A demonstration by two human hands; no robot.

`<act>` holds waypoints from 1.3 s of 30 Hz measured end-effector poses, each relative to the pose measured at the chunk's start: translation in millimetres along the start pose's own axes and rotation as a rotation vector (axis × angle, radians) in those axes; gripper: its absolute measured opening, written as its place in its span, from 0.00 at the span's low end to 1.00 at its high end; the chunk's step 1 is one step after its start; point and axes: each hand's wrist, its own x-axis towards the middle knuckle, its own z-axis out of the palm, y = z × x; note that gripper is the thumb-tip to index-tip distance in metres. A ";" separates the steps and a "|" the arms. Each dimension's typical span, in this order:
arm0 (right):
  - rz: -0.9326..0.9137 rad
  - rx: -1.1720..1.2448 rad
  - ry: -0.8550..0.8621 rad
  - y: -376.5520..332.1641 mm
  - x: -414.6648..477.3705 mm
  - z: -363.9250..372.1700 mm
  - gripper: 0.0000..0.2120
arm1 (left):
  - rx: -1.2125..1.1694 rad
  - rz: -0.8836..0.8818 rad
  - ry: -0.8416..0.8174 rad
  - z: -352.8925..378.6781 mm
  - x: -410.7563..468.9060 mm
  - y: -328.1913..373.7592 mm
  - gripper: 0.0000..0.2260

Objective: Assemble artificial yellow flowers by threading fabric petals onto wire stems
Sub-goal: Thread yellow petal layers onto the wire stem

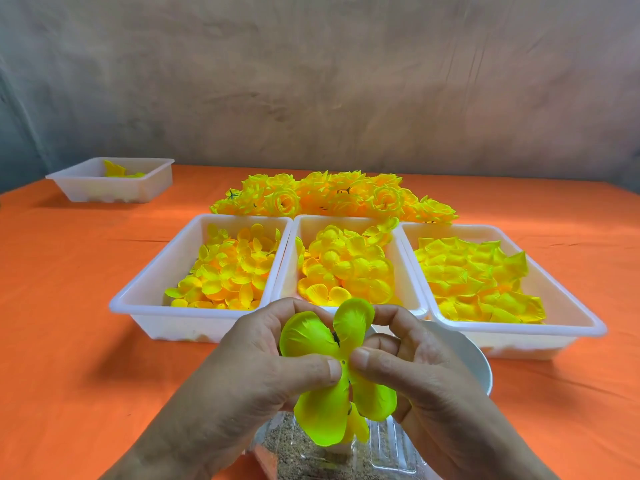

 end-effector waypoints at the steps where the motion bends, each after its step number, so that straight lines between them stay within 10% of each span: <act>1: -0.004 0.007 -0.004 0.0 0.1 0.1 0.16 | -0.001 0.007 0.004 -0.2 0.0 -0.1 0.20; 39: 0.073 -0.432 0.135 28.8 -0.8 -16.4 0.16 | 0.134 -0.253 0.064 -1.5 8.8 -33.6 0.17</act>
